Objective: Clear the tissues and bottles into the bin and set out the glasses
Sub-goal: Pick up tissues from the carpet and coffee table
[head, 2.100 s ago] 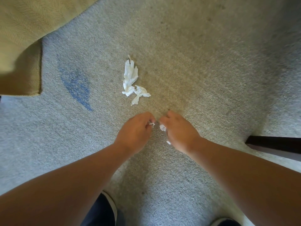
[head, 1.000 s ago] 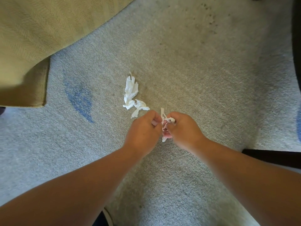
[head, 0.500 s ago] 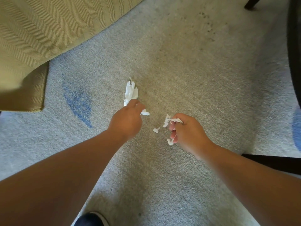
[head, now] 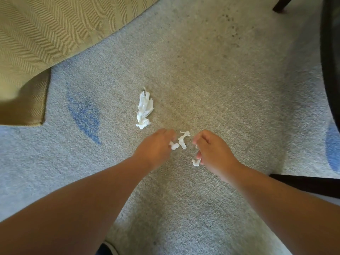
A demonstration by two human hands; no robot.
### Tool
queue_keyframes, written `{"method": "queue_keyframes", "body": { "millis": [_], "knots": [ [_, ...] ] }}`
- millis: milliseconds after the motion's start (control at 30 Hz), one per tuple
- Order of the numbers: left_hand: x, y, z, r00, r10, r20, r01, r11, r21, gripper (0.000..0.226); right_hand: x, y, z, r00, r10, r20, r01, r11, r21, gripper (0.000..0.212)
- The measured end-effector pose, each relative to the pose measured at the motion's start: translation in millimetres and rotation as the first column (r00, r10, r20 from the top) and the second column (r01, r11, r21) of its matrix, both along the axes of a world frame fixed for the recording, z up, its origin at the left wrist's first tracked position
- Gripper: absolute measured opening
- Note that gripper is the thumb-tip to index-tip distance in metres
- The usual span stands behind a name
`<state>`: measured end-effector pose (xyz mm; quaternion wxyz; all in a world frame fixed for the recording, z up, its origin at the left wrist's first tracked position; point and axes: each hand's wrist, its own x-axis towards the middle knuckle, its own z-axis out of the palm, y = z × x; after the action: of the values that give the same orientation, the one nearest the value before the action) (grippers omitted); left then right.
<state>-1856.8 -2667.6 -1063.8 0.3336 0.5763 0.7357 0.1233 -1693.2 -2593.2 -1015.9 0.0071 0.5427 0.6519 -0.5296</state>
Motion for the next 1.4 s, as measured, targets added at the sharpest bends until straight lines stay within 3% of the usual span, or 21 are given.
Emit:
{"method": "queue_keyframes", "body": {
  "millis": [133, 267, 533, 600, 700, 767, 867, 1033, 1200, 1333, 1400],
  "knots": [
    [15, 1, -4, 0.996, -0.068, -0.066, 0.061, 0.993, -0.100, 0.037, 5, 4, -7, 0.999, -0.037, 0.021, 0.038, 0.999, -0.035, 0.016],
    [14, 2, -5, 0.991, -0.067, -0.113, 0.052, 0.990, -0.130, 0.014, 6, 9, -15, 0.999, -0.004, 0.038, 0.005, 1.000, -0.008, 0.022],
    [-12, -3, 6, 0.971, 0.240, 0.013, -0.239, 0.969, -0.064, 0.019, -21, 8, -44, 0.951, 0.229, 0.208, -0.271, 0.941, 0.201, 0.050],
    [-16, -6, 10, 0.963, 0.269, 0.032, -0.267, 0.963, -0.043, 0.018, -28, 7, -51, 0.929, 0.280, 0.240, -0.337, 0.909, 0.246, 0.043],
    [-19, -9, 13, 0.953, 0.298, 0.053, -0.297, 0.954, -0.036, 0.018, -35, 6, -54, 0.881, 0.338, 0.332, -0.442, 0.839, 0.318, 0.016],
    [-20, -10, 13, 0.947, 0.314, 0.070, -0.312, 0.949, -0.035, 0.017, -36, 5, -54, 0.865, 0.351, 0.359, -0.467, 0.826, 0.316, 0.016],
    [-19, -9, 17, 0.933, 0.341, 0.117, -0.341, 0.940, -0.025, 0.015, -35, 7, -50, 0.925, 0.239, 0.296, -0.310, 0.924, 0.223, 0.020],
    [-15, 2, 29, 0.914, 0.352, 0.203, -0.370, 0.927, 0.057, 0.024, -37, 13, -26, 0.999, 0.053, -0.007, -0.053, 0.999, 0.007, 0.018],
    [-2, 14, 41, 0.868, 0.373, 0.327, -0.414, 0.908, 0.061, 0.027, -41, 17, -8, 0.974, -0.148, -0.170, 0.093, 0.952, -0.291, 0.009],
    [8, 18, 46, 0.882, 0.351, 0.315, -0.399, 0.912, 0.100, 0.022, -40, 20, 2, 0.930, -0.218, -0.295, 0.042, 0.862, -0.505, 0.038],
    [10, 18, 45, 0.914, 0.318, 0.253, -0.362, 0.920, 0.149, 0.023, -39, 20, 4, 0.918, -0.204, -0.339, 0.010, 0.868, -0.497, 0.033]
  ]
}}
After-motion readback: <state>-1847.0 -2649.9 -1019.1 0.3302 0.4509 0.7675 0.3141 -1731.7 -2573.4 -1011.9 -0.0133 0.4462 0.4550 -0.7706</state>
